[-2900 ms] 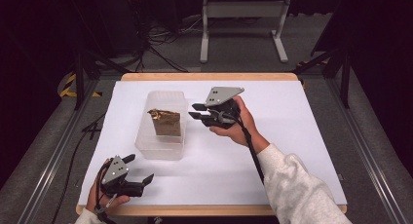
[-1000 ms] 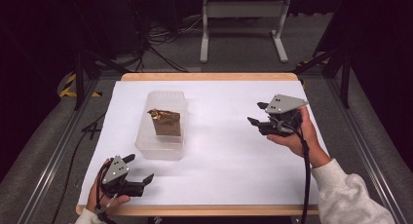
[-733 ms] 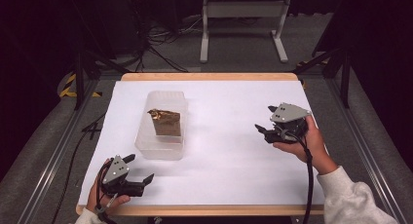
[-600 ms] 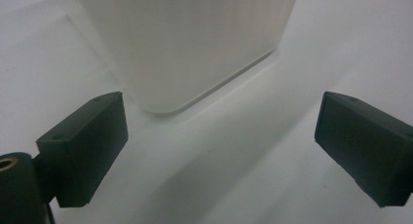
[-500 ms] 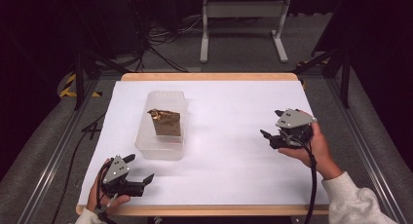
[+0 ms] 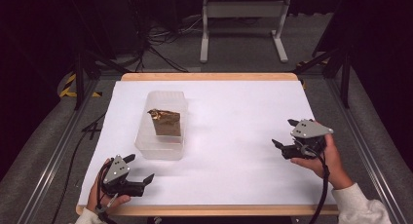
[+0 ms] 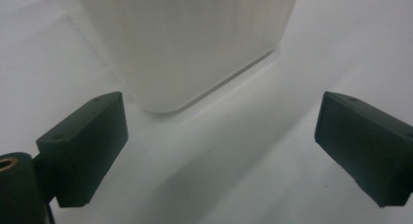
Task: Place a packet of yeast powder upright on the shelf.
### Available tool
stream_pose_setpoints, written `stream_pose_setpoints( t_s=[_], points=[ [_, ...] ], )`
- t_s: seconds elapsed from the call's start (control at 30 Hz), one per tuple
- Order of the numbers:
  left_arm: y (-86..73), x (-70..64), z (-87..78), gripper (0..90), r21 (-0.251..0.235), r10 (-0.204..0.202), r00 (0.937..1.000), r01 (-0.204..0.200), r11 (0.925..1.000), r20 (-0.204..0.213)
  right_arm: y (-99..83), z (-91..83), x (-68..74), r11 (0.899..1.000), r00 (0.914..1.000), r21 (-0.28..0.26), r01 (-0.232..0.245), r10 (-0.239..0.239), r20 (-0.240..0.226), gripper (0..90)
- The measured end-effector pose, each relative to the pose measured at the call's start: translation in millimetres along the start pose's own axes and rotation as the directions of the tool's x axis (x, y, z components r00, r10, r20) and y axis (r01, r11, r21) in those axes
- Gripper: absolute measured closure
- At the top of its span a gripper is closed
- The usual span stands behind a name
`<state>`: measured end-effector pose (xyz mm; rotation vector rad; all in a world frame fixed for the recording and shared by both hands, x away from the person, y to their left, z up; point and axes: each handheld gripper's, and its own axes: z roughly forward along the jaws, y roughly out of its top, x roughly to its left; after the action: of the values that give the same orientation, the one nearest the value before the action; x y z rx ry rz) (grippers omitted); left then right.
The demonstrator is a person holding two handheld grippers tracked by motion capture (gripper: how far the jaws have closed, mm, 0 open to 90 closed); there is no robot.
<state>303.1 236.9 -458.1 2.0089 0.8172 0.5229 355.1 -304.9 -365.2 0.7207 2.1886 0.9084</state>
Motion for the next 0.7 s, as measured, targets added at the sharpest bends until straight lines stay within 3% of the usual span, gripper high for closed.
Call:
stream_pose_setpoints(
  t_s=[0.5, 0.7],
  points=[
    [0.0, -0.3, 0.1, 6.0, -0.001, 0.0, 1.0, 0.0, 1.0, -0.005, -64.7, -20.4, -3.3, 0.994, 0.995, -0.046, -0.097, 0.098, 0.022, 14.7],
    [0.0, -0.4, 0.0, 6.0, -0.001, -0.001, 1.0, 0.001, 1.0, -0.005, -88.2, -26.8, 0.5, 0.986, 0.987, -0.055, -0.157, 0.159, 0.027, 14.2]
  ],
)
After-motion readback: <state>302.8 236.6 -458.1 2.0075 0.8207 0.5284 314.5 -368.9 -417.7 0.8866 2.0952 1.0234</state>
